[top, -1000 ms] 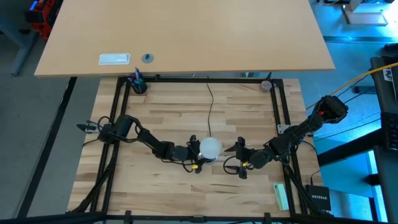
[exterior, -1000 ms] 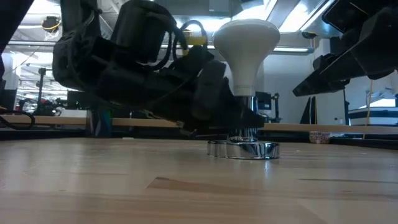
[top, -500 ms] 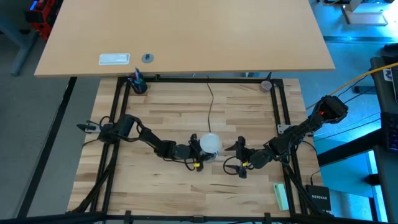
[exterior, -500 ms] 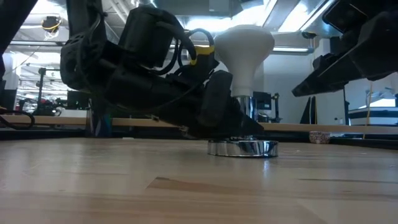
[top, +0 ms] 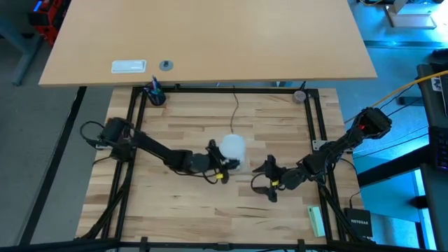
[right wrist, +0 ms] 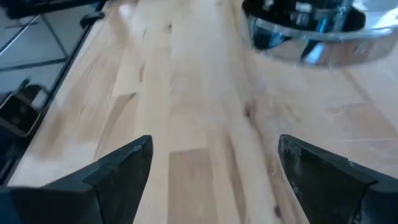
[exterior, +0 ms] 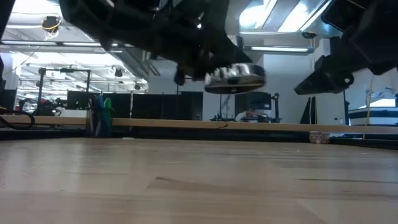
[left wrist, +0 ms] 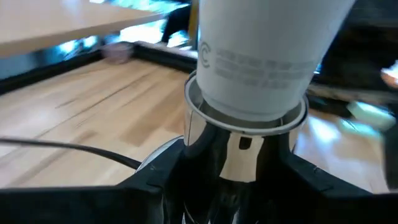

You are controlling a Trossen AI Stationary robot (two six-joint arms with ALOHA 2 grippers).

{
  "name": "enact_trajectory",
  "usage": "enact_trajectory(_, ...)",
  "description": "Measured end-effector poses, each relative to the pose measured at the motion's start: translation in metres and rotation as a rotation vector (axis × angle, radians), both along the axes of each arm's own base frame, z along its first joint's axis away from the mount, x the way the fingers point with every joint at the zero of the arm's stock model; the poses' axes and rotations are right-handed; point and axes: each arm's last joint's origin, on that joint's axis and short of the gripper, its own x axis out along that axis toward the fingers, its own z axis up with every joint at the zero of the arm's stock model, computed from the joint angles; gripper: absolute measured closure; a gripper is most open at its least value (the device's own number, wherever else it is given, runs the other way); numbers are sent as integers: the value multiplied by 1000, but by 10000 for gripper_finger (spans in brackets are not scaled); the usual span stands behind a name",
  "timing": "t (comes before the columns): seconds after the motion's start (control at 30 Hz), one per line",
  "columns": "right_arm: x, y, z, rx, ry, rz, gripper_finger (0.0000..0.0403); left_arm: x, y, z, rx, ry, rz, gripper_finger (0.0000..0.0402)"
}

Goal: Screw lightbulb
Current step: Remove the lightbulb from the lamp

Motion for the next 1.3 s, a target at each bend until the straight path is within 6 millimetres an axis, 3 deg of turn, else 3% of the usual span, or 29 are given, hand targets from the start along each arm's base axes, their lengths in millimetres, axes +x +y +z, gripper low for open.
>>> enact_trajectory(0.13,6,-2,7,3,-39,-62,54,-10,6,11,-94,30,158,239)
enact_trajectory(0.27,19,-11,24,-58,-141,-290,54,-14,11,6,-84,86,238,239)
enact_trajectory(0.37,32,-17,44,-86,-213,-412,54,-13,13,9,-137,44,258,239)
enact_trajectory(0.6,65,-47,88,-159,-289,-484,54,-14,11,9,-134,47,251,239)
enact_trajectory(0.77,88,-58,84,-139,-250,-400,54,-14,8,10,-137,38,241,239)
enact_trajectory(0.97,109,-53,80,-170,-226,-369,56,-16,6,17,-143,16,233,239)
enact_trajectory(1.13,116,-52,89,-210,-244,-353,98,-16,3,18,-145,10,220,239)
enact_trajectory(1.3,117,-55,89,-216,-235,-324,190,-16,-1,21,-133,-8,202,239)
